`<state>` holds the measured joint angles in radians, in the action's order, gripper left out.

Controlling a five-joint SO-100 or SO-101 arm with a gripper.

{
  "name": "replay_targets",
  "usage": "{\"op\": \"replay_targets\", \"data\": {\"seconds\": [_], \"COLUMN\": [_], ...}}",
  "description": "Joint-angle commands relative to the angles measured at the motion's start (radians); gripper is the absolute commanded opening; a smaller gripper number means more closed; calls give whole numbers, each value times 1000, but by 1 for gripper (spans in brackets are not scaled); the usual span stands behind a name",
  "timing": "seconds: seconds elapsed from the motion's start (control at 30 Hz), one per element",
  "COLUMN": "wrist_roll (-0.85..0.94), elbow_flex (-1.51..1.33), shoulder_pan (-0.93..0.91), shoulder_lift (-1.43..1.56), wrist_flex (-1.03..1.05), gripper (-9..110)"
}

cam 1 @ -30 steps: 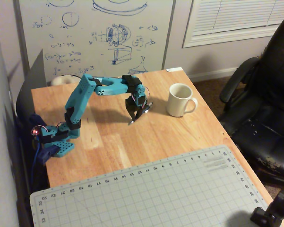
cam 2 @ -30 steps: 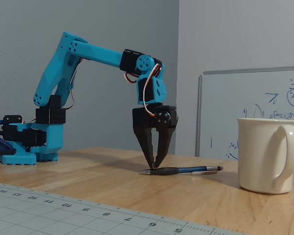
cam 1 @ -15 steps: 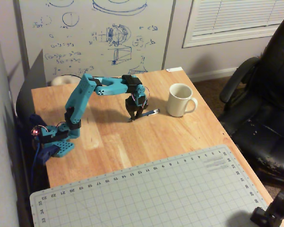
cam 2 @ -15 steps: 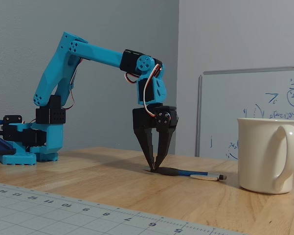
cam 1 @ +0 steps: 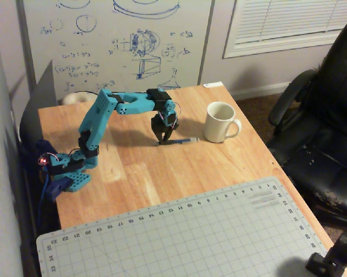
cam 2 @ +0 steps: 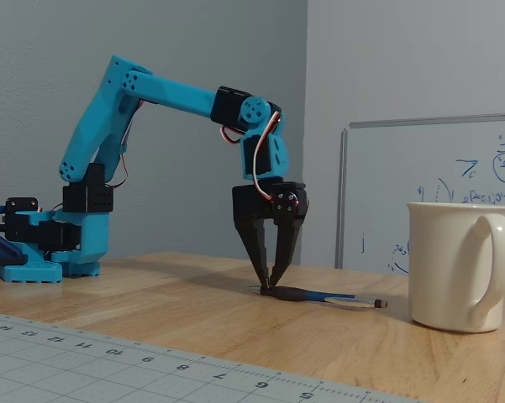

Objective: Touch the pen.

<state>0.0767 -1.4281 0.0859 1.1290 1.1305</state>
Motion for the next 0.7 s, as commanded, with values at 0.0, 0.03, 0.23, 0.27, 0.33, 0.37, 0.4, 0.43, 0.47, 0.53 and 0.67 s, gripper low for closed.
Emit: {"op": "replay_targets", "data": {"seconds": [0.0,0.03,0.23,0.27,0.33,0.37,0.4,0.43,0.47,0.53,0.67], "wrist_roll": [-6,-6,6,6,6,6,6,6,5,2,8], "elbow_flex": [75,75,75,75,75,75,75,75,75,75,77], "shoulder_pan": [14,15,9,9,9,9,9,12,14,18,20], "shoulder_lift": [63,63,63,63,63,63,63,63,63,63,64], "wrist_flex": [-11,-11,-11,-11,-11,-11,-11,-11,-11,-11,-12], "gripper": [1,1,1,1,1,1,1,1,1,1,1]}}
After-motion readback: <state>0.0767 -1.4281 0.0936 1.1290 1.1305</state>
